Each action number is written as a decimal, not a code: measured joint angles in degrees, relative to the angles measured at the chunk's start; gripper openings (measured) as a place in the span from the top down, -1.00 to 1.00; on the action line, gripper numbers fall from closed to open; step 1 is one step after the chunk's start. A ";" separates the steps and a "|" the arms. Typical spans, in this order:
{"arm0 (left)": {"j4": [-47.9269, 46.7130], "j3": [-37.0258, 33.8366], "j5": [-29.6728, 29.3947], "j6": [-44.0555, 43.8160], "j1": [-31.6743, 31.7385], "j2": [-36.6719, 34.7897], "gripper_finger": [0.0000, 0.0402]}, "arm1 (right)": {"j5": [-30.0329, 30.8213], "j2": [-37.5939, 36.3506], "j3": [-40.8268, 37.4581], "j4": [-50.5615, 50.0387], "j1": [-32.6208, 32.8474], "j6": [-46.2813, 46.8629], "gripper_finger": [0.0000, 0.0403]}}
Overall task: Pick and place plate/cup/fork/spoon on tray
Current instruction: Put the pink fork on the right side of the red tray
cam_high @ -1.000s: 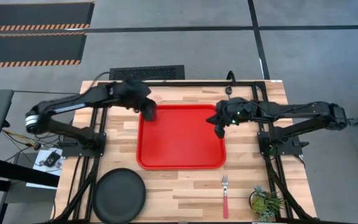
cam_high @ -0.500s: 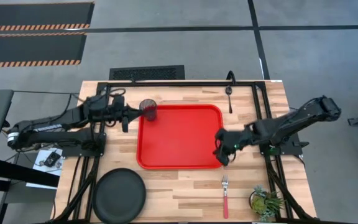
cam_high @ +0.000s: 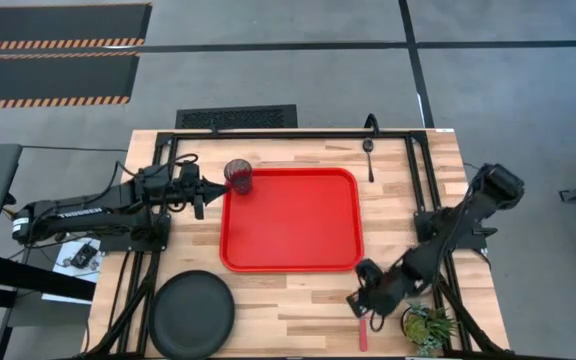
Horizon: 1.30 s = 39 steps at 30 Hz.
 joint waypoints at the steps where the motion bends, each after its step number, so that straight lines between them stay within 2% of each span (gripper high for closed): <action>1: -0.14 0.00 -0.02 0.28 0.00 0.00 1.00 | -0.01 1.62 1.30 -0.53 0.68 1.56 0.94; 12: -0.80 0.00 -0.50 0.55 0.00 0.07 1.00 | -7.36 14.11 14.62 -19.22 1.44 16.08 0.90; 17: -1.84 0.00 -0.50 0.55 0.00 0.09 1.00 | -8.37 16.12 15.47 -19.94 1.24 21.31 0.67; 23: -2.00 0.00 -0.50 0.55 0.00 0.09 1.00 | -9.01 17.80 15.47 -18.97 0.30 21.94 0.36; 27: -2.00 0.00 -0.50 0.55 0.00 0.09 1.00 | -8.72 17.80 15.47 -18.82 -0.19 21.92 0.24; 39: -2.85 0.00 -0.50 0.72 0.00 0.09 1.00 | -9.23 19.04 13.51 -17.09 -0.80 23.95 0.35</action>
